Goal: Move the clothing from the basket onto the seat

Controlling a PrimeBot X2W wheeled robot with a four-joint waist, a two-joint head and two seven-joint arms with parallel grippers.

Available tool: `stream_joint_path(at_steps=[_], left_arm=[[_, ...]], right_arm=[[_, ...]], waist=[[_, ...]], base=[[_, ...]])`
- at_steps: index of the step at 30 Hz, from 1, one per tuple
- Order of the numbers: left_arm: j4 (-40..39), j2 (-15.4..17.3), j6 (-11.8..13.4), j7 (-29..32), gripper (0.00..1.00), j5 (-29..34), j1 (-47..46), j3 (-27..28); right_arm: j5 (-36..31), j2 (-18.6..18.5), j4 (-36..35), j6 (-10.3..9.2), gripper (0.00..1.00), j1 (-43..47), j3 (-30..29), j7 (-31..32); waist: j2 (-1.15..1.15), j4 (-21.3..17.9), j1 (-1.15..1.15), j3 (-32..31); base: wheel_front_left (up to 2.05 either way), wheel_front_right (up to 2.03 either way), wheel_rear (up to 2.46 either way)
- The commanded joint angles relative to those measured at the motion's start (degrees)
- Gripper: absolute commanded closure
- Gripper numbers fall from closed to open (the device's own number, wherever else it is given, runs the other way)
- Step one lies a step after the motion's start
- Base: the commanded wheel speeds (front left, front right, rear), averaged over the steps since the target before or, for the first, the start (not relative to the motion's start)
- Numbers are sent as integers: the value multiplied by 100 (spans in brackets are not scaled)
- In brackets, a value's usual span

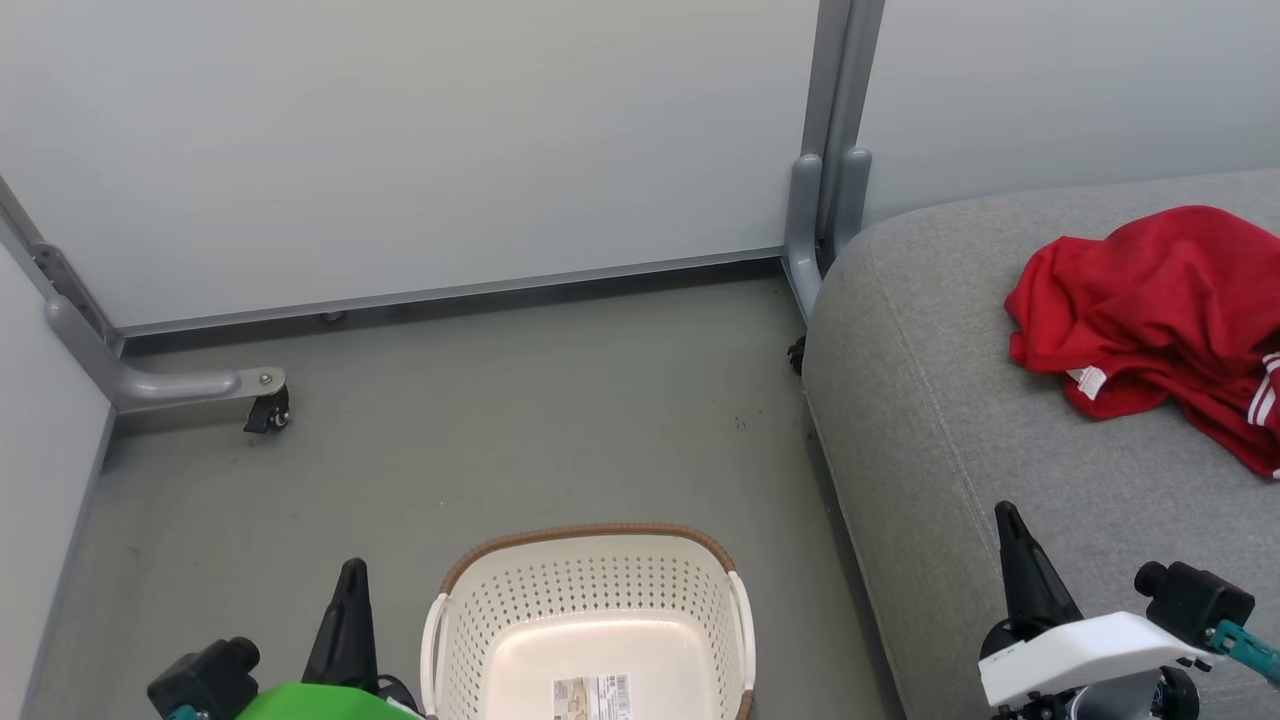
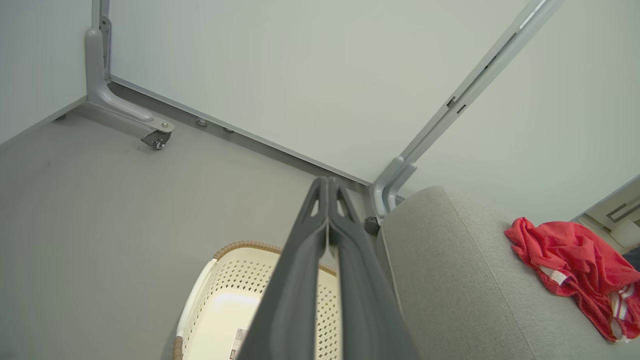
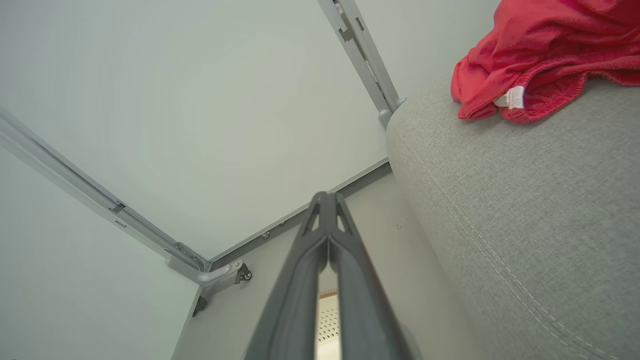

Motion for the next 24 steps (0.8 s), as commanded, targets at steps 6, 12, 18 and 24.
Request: stream_joint_path(at_steps=[6, 12, 18, 24], left_arm=[[-39, 57, -90, 131, 100, -681, -287, 127], [-12, 69, -134, 240, 100, -1169, -364, 208], [17, 79, -177, 345, 100, -1622, -441, 280], [47, 86, -213, 450, 100, -2045, -513, 361]], right_arm=[[676, -55, -20, -1, 100, -263, -76, 135], [1165, -66, 19, -1, 100, -326, -121, 247], [1626, -75, 53, -1, 100, -398, -166, 353], [2056, -81, 88, -1, 100, -461, -214, 454]], waist=[[0, -6, 0, 29], [0, -12, 0, 55], [0, -18, 0, 81], [0, -23, 0, 106]], base=[[0, 0, 0], [0, 0, 0], [0, 0, 0], [0, 0, 0]])
